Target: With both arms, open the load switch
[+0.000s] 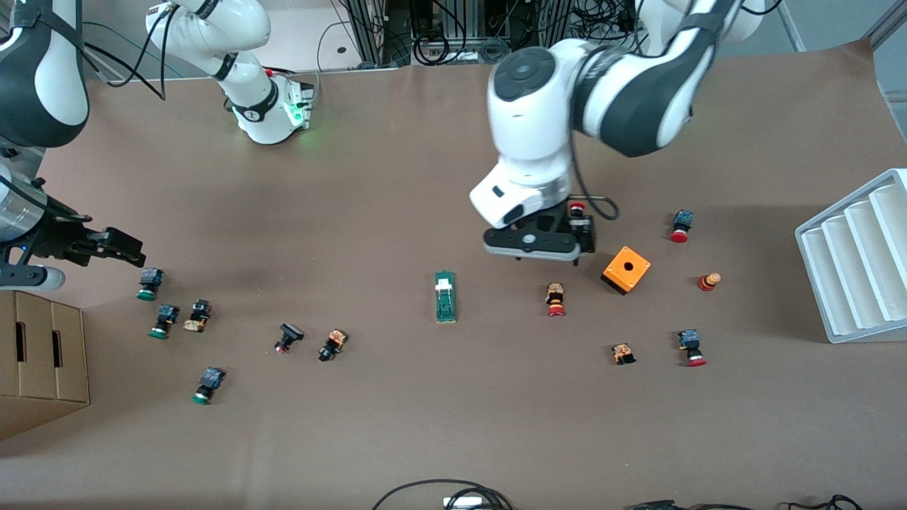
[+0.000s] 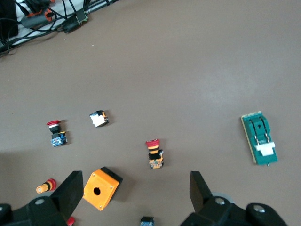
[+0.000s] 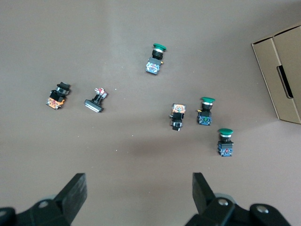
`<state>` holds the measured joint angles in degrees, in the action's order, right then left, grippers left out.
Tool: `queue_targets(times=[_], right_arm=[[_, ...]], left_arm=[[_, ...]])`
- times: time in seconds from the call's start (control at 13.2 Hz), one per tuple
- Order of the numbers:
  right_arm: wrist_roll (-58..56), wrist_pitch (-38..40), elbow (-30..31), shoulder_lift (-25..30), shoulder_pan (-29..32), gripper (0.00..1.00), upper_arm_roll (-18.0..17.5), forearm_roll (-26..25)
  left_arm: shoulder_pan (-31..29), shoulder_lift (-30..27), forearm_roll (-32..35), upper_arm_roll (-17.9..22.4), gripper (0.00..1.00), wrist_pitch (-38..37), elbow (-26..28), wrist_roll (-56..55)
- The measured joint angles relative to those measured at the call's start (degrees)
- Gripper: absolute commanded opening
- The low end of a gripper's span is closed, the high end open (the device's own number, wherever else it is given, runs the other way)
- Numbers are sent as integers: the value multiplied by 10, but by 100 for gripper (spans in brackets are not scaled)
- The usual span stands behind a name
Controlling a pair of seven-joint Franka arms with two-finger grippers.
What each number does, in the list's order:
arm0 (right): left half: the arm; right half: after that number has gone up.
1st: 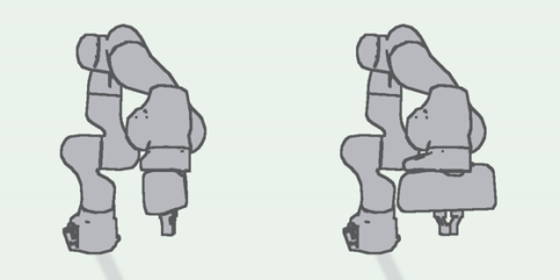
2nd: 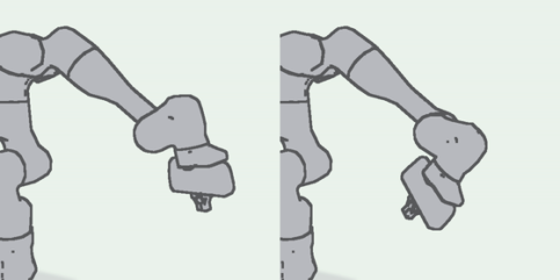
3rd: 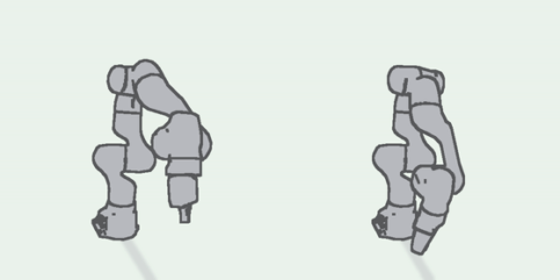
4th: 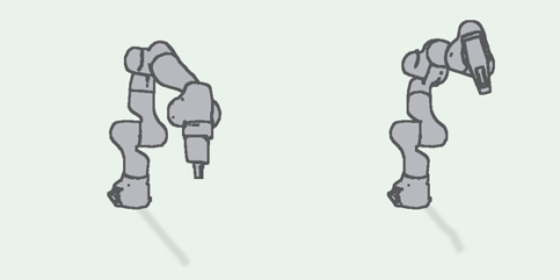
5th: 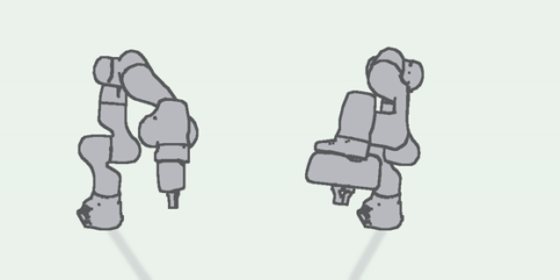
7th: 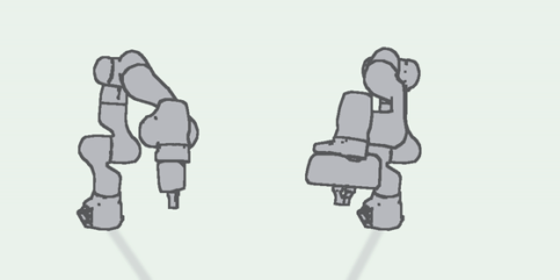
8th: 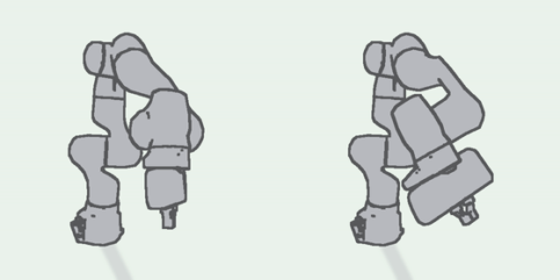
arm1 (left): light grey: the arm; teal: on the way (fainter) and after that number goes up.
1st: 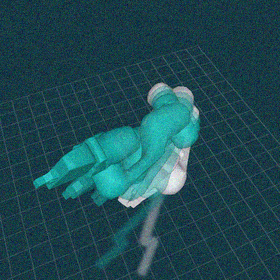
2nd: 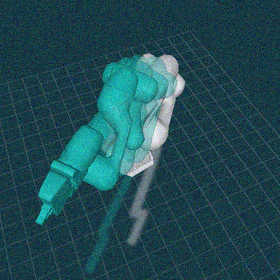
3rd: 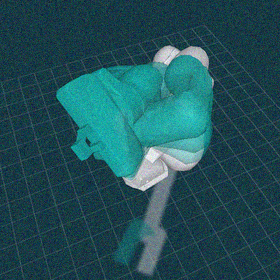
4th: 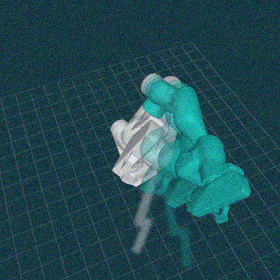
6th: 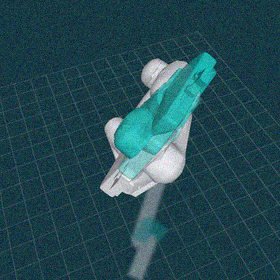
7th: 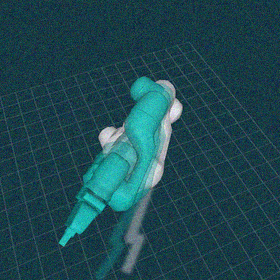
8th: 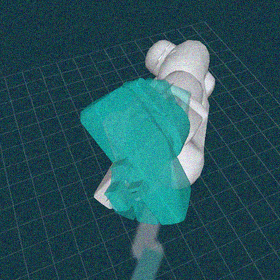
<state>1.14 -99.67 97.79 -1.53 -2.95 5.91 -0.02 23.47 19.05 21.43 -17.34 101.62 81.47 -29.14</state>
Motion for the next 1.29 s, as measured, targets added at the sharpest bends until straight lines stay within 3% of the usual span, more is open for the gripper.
queue_targets(times=[0.61,1.29], right_arm=[[-1,-2,0,0,0,100,0,0],[-2,-4,0,0,0,100,-2,0]], left_arm=[[-98,-49,-99,2,100,-81,-1,150],[-211,-66,-153,4,100,-141,-23,292]])
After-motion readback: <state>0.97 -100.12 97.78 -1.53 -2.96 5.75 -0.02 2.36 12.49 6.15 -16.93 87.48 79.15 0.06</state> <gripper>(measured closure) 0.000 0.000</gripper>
